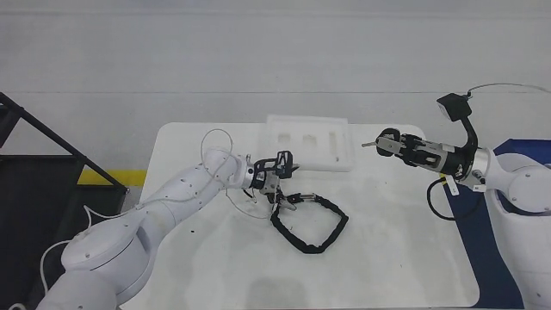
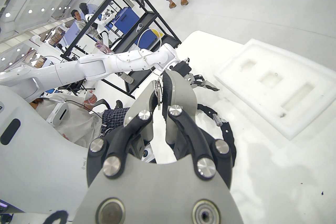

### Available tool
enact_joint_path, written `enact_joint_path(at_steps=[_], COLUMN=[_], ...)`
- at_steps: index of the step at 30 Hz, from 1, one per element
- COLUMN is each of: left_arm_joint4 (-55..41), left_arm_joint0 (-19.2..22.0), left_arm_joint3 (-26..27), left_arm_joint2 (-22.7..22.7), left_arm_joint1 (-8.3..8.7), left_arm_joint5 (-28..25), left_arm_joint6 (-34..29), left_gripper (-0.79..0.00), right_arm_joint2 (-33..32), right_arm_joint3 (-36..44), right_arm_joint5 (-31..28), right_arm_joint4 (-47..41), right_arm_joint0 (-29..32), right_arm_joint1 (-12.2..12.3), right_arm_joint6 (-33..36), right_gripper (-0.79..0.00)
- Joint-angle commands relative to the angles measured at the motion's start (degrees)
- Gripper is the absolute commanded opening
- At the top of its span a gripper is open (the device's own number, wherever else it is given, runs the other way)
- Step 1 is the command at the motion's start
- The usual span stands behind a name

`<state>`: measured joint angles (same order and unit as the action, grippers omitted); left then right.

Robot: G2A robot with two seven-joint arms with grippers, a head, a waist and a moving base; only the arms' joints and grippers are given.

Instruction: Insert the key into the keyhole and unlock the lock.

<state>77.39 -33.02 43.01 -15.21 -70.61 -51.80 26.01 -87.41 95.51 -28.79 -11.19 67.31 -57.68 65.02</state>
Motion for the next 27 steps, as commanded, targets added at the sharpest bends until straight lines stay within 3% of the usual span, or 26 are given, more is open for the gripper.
enact_joint_path(at_steps=[1, 11, 27], left_arm_joint4=[-0.60, -0.53, 10.22], left_arm_joint0=[-0.13, -0.70, -1.01], left_arm_joint3=[0.49, -1.66, -8.55], left_arm_joint2=[-0.07, 0.23, 2.03], left_arm_joint1=[-0.72, -4.69, -7.62], left_arm_joint5=[0.54, 2.95, 5.80], left_arm_joint6=[-3.91, -9.89, 2.27], left_gripper=[0.000, 0.000, 0.000], right_arm_joint2=[0.00, 0.00, 0.00], right_arm_joint3=[0.00, 0.00, 0.00], right_arm_joint5=[0.00, 0.00, 0.00], right_arm_joint4=[0.00, 0.00, 0.00], right_arm_joint0=[0.00, 0.00, 0.00], right_arm_joint1=[0.00, 0.00, 0.00], right_arm_joint6=[0.00, 0.00, 0.00], right_gripper=[-0.785, -0.785, -0.785])
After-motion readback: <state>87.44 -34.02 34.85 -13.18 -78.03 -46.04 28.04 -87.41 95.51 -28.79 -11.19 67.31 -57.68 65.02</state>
